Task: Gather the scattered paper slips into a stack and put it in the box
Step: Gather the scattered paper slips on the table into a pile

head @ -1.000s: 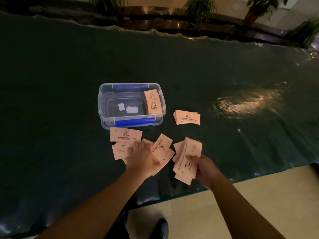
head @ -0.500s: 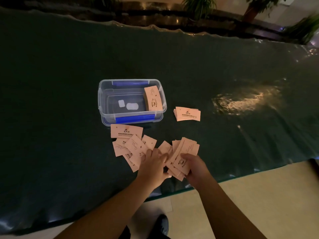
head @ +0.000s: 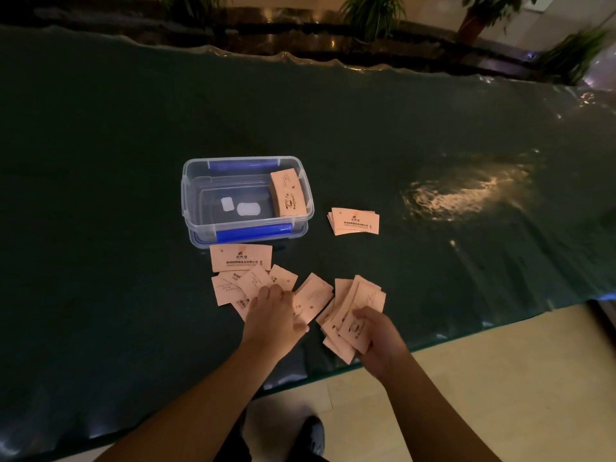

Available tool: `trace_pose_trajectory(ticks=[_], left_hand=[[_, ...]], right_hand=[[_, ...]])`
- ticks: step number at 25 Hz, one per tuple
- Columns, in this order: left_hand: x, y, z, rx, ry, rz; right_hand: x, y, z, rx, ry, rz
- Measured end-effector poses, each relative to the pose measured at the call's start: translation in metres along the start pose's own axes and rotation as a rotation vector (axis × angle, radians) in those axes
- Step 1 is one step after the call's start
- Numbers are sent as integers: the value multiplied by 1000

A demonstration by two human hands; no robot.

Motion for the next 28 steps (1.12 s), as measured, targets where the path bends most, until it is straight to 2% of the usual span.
trace_pose_trajectory(ticks=[8, 15, 20, 22, 23, 26, 28], left_hand=[[2, -20, -9, -259, 265, -29], [-3, -17, -6, -616, 297, 75], [-21, -19, -15, -821, 398, 118], [-28, -12, -13, -807, 309, 128], [-30, -3, -7, -746, 204, 151], [-33, 47, 17, -490, -163, 437], [-27, 65, 24, -331, -169, 521]], right_hand=[[0, -5, -28, -97, 2, 77], [2, -6, -37, -246, -29, 104], [-4, -1, -39, -312, 12, 173], [-3, 1, -35, -326, -10, 212], [-2, 2, -31, -309, -42, 213], [-1, 1, -22, -190, -87, 120], [-4, -4, -26, -148, -53, 57]])
Point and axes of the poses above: each hand's wrist, its own x-axis towards the middle knuckle, its own z-axis out of the back of the hand, y = z × x, the point moved 6 cm from there along x, towards the middle knuckle, and after that the axes turned 7 degrees about -y, right-handed, at the moved point
